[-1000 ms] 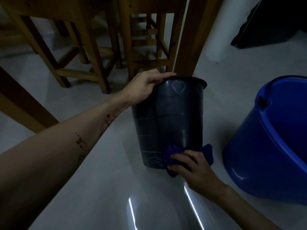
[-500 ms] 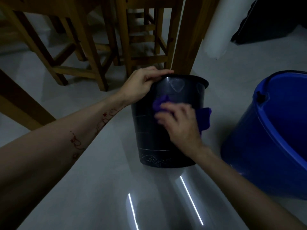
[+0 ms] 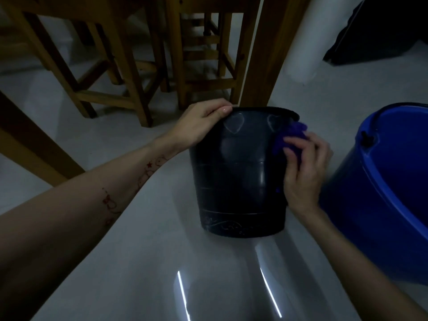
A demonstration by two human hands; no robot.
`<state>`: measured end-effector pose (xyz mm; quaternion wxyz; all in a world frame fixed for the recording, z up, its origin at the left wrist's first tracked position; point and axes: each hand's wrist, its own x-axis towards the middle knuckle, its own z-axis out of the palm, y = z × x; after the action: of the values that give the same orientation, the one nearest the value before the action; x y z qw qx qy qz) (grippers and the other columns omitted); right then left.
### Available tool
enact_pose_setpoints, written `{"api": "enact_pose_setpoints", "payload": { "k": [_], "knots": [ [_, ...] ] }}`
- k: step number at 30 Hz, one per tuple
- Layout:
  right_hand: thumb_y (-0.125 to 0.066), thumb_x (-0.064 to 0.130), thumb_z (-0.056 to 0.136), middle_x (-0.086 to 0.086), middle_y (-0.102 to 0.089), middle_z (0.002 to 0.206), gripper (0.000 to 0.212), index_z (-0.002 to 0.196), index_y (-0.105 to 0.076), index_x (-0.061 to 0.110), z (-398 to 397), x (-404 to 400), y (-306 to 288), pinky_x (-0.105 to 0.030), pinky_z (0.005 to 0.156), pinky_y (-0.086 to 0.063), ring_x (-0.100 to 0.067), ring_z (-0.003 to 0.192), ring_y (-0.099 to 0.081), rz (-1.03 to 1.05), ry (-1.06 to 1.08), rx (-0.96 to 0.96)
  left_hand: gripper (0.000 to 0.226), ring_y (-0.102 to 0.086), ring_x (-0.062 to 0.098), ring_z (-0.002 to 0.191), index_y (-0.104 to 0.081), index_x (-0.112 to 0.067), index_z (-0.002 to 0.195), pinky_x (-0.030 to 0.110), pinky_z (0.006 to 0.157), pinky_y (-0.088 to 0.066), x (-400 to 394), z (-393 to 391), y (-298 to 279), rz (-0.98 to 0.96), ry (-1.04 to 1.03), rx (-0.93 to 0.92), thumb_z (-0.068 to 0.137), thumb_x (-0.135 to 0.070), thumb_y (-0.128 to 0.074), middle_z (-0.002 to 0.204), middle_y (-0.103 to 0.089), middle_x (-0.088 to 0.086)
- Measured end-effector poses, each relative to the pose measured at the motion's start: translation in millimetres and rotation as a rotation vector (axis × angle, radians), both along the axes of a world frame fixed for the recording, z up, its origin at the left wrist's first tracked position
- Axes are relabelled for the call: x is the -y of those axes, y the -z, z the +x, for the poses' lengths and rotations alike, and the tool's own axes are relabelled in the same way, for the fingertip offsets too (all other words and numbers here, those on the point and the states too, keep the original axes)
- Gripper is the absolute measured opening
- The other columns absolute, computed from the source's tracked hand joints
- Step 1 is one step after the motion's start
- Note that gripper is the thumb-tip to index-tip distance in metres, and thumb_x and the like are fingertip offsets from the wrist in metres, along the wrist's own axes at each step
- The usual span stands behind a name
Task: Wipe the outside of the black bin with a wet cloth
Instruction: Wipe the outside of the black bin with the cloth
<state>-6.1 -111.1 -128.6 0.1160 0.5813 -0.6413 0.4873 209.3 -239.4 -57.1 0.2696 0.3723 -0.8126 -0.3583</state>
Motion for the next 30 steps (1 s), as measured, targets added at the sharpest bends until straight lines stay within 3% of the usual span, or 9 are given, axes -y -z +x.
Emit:
{"api": "enact_pose_setpoints", "payload": {
  "k": [3, 6, 8, 10, 15, 18, 21, 26, 30],
  "knots": [
    [-0.049, 0.024, 0.101, -0.022, -0.050, 0.125, 0.023, 0.114, -0.062, 0.010, 17, 25, -9, -0.017, 0.104, -0.026, -0.032, 0.114, -0.044, -0.014, -0.041, -0.041, 0.030, -0.060, 0.006, 0.111, -0.063, -0.031, 0.119, 0.038, 0.101, -0.047, 6, -7, -9, 0.003, 0.031, 0.057, 0.104, -0.041, -0.040, 0.117, -0.066, -0.008],
    [-0.056, 0.021, 0.098, -0.011, -0.048, 0.127, 0.015, 0.111, -0.060, 0.015, 47, 27, -8, -0.032, 0.096, -0.036, -0.033, 0.109, -0.049, -0.083, -0.151, -0.230, 0.034, -0.060, 0.009, 0.115, -0.063, -0.029, 0.125, 0.045, 0.106, -0.045, 9, -6, -12, -0.013, 0.013, 0.077, 0.103, -0.043, -0.041, 0.122, -0.065, -0.005],
    [-0.055, 0.025, 0.099, -0.003, -0.048, 0.126, 0.011, 0.108, -0.057, 0.020, 62, 20, -1, -0.040, 0.084, -0.041, -0.034, 0.103, -0.052, -0.097, -0.213, -0.364, 0.032, -0.060, 0.009, 0.114, -0.063, -0.027, 0.125, 0.042, 0.106, -0.045, 8, -3, -13, -0.015, 0.019, 0.073, 0.104, -0.039, -0.042, 0.121, -0.065, -0.005],
    [-0.055, 0.027, 0.099, 0.001, -0.049, 0.126, 0.008, 0.105, -0.057, 0.022, 68, 5, 13, -0.039, 0.078, -0.041, -0.030, 0.100, -0.049, -0.081, -0.299, -0.470, 0.029, -0.060, 0.007, 0.112, -0.064, -0.028, 0.122, 0.038, 0.104, -0.046, 6, -2, -14, -0.017, 0.006, 0.047, 0.103, -0.038, -0.044, 0.118, -0.066, -0.007],
    [-0.056, 0.019, 0.099, 0.002, -0.049, 0.128, 0.011, 0.108, -0.056, 0.024, 54, -56, 69, -0.034, 0.080, -0.039, -0.022, 0.105, -0.047, -0.045, -0.508, -0.682, 0.026, -0.056, -0.010, 0.102, -0.064, -0.033, 0.118, 0.018, 0.090, -0.044, 6, 0, -15, 0.004, 0.008, 0.051, 0.104, -0.037, -0.043, 0.109, -0.064, -0.017],
    [-0.046, 0.016, 0.102, 0.003, -0.049, 0.127, 0.016, 0.110, -0.055, 0.026, 30, -77, 80, -0.037, 0.079, -0.044, -0.021, 0.107, -0.048, -0.011, -0.544, -0.789, 0.027, -0.057, -0.006, 0.105, -0.064, -0.033, 0.120, 0.025, 0.096, -0.046, 6, 2, -15, -0.014, -0.008, 0.055, 0.104, -0.039, -0.043, 0.113, -0.065, -0.014],
    [-0.054, 0.029, 0.098, 0.017, -0.050, 0.120, 0.014, 0.107, -0.057, 0.039, 10, -61, 57, -0.047, 0.082, -0.051, -0.018, 0.105, -0.048, 0.109, -0.348, -0.522, 0.026, -0.059, 0.001, 0.109, -0.066, -0.036, 0.117, 0.044, 0.106, -0.044, 8, 3, -11, -0.054, -0.045, 0.041, 0.103, -0.041, -0.044, 0.110, -0.067, -0.016],
    [-0.043, 0.012, 0.099, -0.019, -0.048, 0.114, 0.017, 0.111, -0.056, 0.010, 19, 4, 14, -0.028, 0.098, -0.042, -0.028, 0.108, -0.049, 0.032, -0.156, -0.038, 0.027, -0.061, 0.006, 0.110, -0.064, -0.046, 0.110, 0.057, 0.105, -0.039, 7, 0, -6, -0.099, -0.098, 0.016, 0.097, -0.054, -0.041, 0.106, -0.069, -0.021],
    [-0.046, 0.012, 0.100, -0.023, -0.053, 0.110, 0.023, 0.107, -0.064, -0.001, 46, 13, 2, -0.020, 0.102, -0.037, -0.026, 0.108, -0.049, 0.002, -0.181, 0.046, 0.024, -0.061, 0.006, 0.111, -0.063, -0.058, 0.100, 0.060, 0.105, -0.039, 8, 7, -3, -0.094, -0.150, -0.025, 0.093, -0.061, -0.041, 0.102, -0.068, -0.029]
  ]
}}
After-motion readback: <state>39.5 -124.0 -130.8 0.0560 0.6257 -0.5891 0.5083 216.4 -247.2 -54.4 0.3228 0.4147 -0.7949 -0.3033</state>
